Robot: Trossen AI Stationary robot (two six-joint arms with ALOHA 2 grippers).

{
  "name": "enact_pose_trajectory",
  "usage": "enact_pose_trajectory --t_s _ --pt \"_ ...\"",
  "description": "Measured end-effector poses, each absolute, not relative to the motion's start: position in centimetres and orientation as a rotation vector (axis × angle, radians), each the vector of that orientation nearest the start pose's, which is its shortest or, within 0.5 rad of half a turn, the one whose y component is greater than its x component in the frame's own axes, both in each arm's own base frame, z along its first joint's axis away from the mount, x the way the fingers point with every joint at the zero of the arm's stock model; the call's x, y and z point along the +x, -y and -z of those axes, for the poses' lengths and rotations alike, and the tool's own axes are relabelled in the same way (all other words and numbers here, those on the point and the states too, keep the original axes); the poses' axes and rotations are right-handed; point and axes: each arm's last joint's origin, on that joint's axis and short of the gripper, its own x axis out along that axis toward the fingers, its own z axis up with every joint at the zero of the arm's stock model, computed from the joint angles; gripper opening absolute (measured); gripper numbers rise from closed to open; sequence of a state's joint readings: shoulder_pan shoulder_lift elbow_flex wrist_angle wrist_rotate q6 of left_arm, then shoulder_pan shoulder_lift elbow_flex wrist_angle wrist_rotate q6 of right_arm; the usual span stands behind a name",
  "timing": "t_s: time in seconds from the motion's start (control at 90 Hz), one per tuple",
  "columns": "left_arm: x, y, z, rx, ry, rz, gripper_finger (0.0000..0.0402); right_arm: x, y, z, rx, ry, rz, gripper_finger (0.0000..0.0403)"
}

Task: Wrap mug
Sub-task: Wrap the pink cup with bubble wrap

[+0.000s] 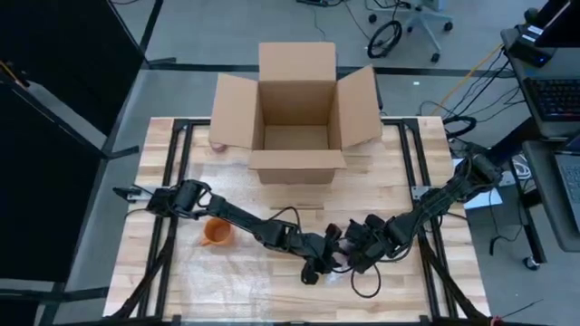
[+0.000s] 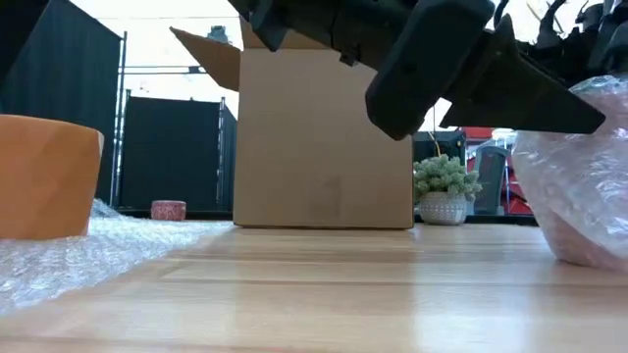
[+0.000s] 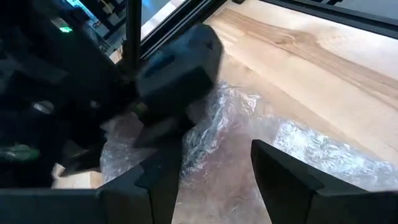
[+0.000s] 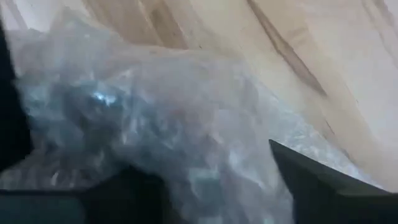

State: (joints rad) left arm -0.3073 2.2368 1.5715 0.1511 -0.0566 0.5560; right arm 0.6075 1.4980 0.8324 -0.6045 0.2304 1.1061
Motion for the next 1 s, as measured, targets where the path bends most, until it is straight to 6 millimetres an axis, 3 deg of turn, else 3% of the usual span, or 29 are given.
enact_pose_trajectory --t_s 0.522,0.8,1.0 --pt "47.4 14.9 -15.9 0.635 -0.429 0.381 0.0178 20.9 -13.5 -23.7 0.391 -1.122 0.263 0.0224" --pt "47.4 14.9 -15.9 0.637 -0.43 0.382 0.0178 22.2 -13.5 -22.7 0.258 -1.084 0.244 0.0224" --pt "47.4 14.9 -15.9 0.638 -0.434 0.384 0.0178 23.3 -14.2 -19.9 0.232 -1.151 0.236 0.0224"
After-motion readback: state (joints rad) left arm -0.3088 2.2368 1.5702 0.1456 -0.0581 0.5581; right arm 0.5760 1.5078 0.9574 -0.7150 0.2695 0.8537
